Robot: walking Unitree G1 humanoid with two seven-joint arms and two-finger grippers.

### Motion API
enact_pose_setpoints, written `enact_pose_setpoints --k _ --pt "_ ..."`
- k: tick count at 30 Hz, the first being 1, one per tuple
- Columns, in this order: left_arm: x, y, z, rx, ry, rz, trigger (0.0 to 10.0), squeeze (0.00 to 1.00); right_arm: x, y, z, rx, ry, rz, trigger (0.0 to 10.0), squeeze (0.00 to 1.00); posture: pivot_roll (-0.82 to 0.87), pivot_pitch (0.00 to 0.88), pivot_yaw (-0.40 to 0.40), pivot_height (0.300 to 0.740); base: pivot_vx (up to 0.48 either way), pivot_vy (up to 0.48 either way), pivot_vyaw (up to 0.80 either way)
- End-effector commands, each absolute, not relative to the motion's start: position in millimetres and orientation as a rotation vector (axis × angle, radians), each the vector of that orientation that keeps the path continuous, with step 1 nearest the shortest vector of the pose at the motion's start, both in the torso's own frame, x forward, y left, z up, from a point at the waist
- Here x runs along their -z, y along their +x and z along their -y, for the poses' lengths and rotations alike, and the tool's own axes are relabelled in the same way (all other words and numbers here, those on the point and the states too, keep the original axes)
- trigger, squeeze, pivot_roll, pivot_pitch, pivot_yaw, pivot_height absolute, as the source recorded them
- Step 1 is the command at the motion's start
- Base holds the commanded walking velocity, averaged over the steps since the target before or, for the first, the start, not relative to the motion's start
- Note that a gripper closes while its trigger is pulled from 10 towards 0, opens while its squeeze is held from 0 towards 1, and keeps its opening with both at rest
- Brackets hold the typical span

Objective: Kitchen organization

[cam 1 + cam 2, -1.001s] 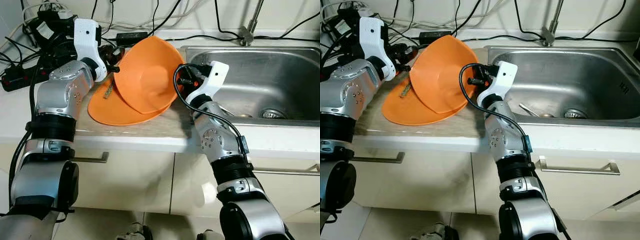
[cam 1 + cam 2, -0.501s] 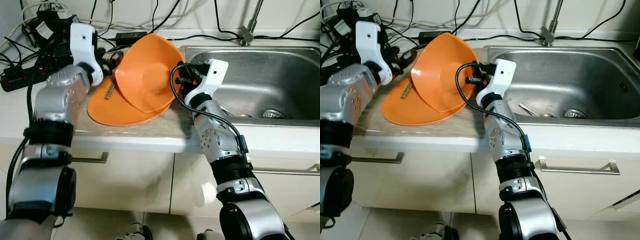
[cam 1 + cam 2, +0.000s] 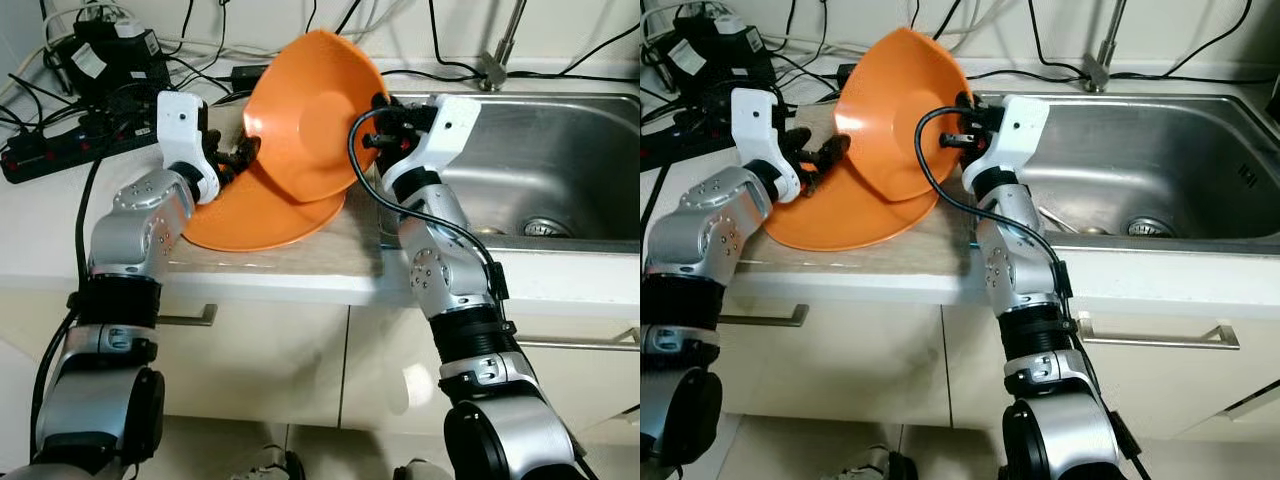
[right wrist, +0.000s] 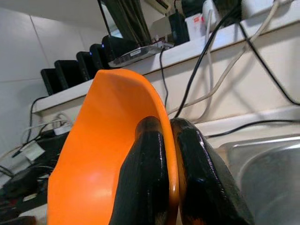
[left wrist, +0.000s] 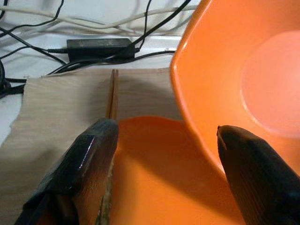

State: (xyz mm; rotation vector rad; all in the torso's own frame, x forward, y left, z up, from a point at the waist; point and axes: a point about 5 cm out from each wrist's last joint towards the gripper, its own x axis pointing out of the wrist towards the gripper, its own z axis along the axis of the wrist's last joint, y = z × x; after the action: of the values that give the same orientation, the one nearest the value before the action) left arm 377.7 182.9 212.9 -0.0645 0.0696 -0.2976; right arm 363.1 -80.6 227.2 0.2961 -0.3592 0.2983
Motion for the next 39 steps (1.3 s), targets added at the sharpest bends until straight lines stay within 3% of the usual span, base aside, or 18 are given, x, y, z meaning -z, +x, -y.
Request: enact_pose_setpoints --k 1,9,22,39 --pt "-220.0 377.3 -187.3 0.270 -0.065 -0.027 10.0 0.00 -251.2 360.7 81.4 -0.298 0.272 0.469 0.0 0.00 -0.07 0.000 0.078 0.707 0.000 0.000 0.00" --pt "-225.1 376.8 -195.0 0.226 -0.077 0.013 10.0 0.00 -236.5 362.7 101.2 -0.240 0.190 0.423 0.0 0.00 -0.07 0.000 0.080 0.707 0.000 0.000 0.00" --pt "-223.6 374.9 -189.9 0.236 -0.095 0.036 10.0 0.00 -247.6 364.5 133.4 -0.124 0.019 0.503 0.0 0.00 -0.08 0.000 0.089 0.707 0.000 0.000 0.00" --pt "-226.8 376.6 -184.3 0.248 -0.116 0.062 10.0 0.00 -244.6 360.1 166.7 0.064 -0.303 0.542 0.0 0.00 -0.11 0.000 0.101 0.707 0.000 0.000 0.00"
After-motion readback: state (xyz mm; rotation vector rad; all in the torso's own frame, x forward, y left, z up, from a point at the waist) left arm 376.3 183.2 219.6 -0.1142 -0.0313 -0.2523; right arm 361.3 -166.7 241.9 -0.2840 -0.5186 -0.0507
